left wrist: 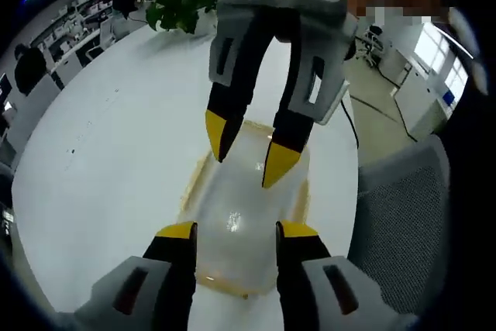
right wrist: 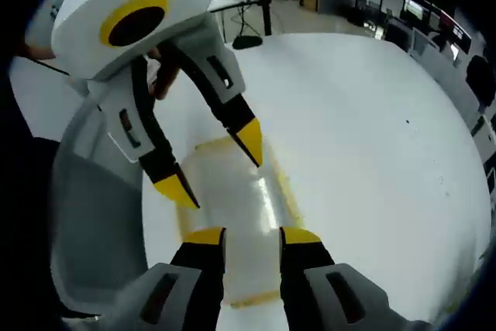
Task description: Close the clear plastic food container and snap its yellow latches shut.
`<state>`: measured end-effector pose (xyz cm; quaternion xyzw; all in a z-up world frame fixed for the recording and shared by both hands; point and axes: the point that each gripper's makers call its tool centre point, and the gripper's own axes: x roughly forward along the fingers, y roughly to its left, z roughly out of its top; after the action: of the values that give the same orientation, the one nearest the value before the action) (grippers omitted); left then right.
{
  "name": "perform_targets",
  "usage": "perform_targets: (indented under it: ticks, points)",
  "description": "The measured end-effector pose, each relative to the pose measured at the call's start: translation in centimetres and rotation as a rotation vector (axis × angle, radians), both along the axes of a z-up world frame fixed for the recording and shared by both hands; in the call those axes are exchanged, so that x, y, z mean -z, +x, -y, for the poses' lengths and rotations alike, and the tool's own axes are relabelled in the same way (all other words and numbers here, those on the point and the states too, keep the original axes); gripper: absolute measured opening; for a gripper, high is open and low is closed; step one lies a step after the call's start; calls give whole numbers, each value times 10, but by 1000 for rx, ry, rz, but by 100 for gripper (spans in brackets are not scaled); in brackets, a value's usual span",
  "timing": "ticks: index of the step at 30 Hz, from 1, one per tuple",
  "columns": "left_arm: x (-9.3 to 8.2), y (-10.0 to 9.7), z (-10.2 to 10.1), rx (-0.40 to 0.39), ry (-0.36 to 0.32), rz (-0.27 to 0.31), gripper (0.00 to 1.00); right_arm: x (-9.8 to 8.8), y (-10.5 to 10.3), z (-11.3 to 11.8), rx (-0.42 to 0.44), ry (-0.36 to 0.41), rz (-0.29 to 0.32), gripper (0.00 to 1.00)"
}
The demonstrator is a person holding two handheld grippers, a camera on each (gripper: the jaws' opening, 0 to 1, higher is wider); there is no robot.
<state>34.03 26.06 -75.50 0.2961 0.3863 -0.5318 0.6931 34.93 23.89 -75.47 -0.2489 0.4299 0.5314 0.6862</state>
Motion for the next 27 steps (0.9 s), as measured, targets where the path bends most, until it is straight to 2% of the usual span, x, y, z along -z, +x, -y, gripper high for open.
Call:
perform_targets:
  ticks: [7, 11, 27]
  points:
    - [2, -4, 3, 27, 3, 1, 39, 1, 6, -4, 18, 9, -2, 25]
    - [1, -6, 4, 31, -4, -5, 39, 0, 9, -7, 7, -1, 12, 25]
    - [-1, -21, 7, 68, 7, 7, 40, 2, 24, -5, -14, -33, -4, 25]
